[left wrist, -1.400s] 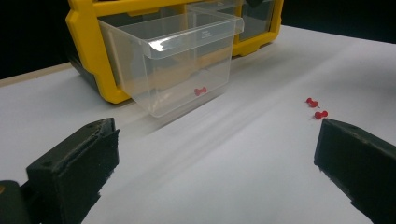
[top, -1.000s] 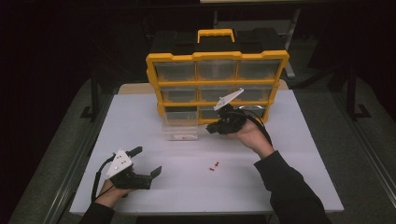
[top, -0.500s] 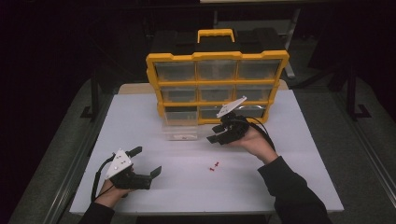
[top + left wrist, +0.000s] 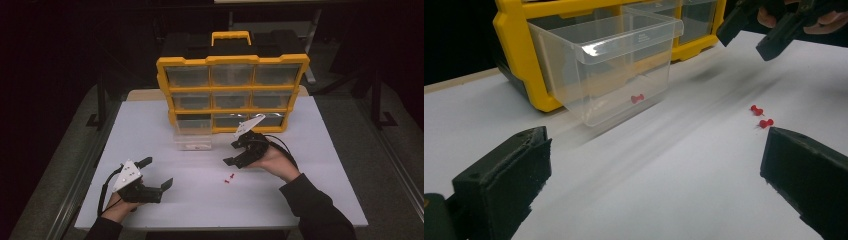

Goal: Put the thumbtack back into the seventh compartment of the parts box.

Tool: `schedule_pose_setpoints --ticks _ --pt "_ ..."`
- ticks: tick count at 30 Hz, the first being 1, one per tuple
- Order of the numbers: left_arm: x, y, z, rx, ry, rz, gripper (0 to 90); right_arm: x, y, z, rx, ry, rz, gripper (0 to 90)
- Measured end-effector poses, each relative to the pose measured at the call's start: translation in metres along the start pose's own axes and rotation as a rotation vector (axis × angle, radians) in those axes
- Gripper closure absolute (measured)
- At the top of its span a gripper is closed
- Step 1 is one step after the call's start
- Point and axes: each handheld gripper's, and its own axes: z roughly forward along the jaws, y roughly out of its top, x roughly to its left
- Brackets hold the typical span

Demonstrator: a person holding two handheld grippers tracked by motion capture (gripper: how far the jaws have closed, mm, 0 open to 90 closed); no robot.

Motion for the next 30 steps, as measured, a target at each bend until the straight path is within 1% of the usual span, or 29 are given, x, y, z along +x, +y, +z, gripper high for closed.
schedule_pose_setpoints --ticks 2,4,6,7,8,9,10,11,12,13,14,15,20,24,28,29,30 --pt "0.000 0.000 0.000 -0.002 0.000 -0.002 0.0 0.003 -0.002 0.000 -0.002 0.010 0.003 26.9" --pt "0.000 0.000 0.000 -0.001 0.001 -0.003 0.0 0.005 -0.004 0.000 -0.005 0.011 -0.014 27.0" --pt "0.000 0.000 0.000 -0.001 0.000 -0.002 0.0 0.008 -0.006 0.000 -0.004 0.014 -0.015 27.2" --pt "0.000 0.000 0.000 0.000 0.000 0.000 0.0 0.010 -0.006 0.000 -0.005 0.022 -0.003 27.2" --pt "0.000 0.000 0.000 -0.001 0.000 0.000 0.0 0.010 -0.008 0.000 -0.002 0.015 -0.016 27.3" --pt "0.000 0.000 0.000 -0.001 0.000 0.000 0.0 0.013 -0.009 0.000 -0.006 0.027 0.000 27.6" --pt "0.000 0.000 0.000 -0.001 -0.001 -0.001 0.0 0.012 -0.010 0.001 -0.003 0.018 -0.020 27.7" --pt "0.000 0.000 0.000 0.002 0.000 0.003 0.0 0.015 -0.011 0.001 -0.003 0.027 -0.002 28.0" --pt "0.000 0.000 0.000 0.002 -0.001 0.003 0.0 0.015 -0.013 0.002 -0.003 0.022 -0.018 28.2" --pt "0.000 0.000 0.000 0.002 -0.001 0.003 0.0 0.016 -0.014 0.002 -0.001 0.024 -0.016 28.5" --pt "0.000 0.000 0.000 0.003 -0.001 0.003 0.0 0.018 -0.014 0.002 -0.004 0.036 -0.004 28.6" --pt "0.000 0.000 0.000 0.004 -0.001 0.004 0.0 0.018 -0.016 0.003 0.003 0.028 -0.020 28.7" --pt "0.000 0.000 0.000 0.002 -0.001 0.004 0.0 0.023 -0.020 0.005 0.008 0.036 -0.017 30.5" --pt "0.000 0.000 0.000 0.002 0.000 0.002 0.0 0.026 -0.022 0.008 0.017 0.051 -0.019 33.6" --pt "0.000 0.000 0.000 0.001 -0.001 0.002 0.0 0.029 -0.024 0.012 0.023 0.070 -0.019 40.3" --pt "0.000 0.000 0.000 0.001 -0.001 0.002 0.0 0.028 -0.025 0.012 0.024 0.070 -0.035 42.5" --pt "0.000 0.000 0.000 0.001 -0.001 0.002 0.0 0.028 -0.025 0.013 0.025 0.075 -0.033 44.2"
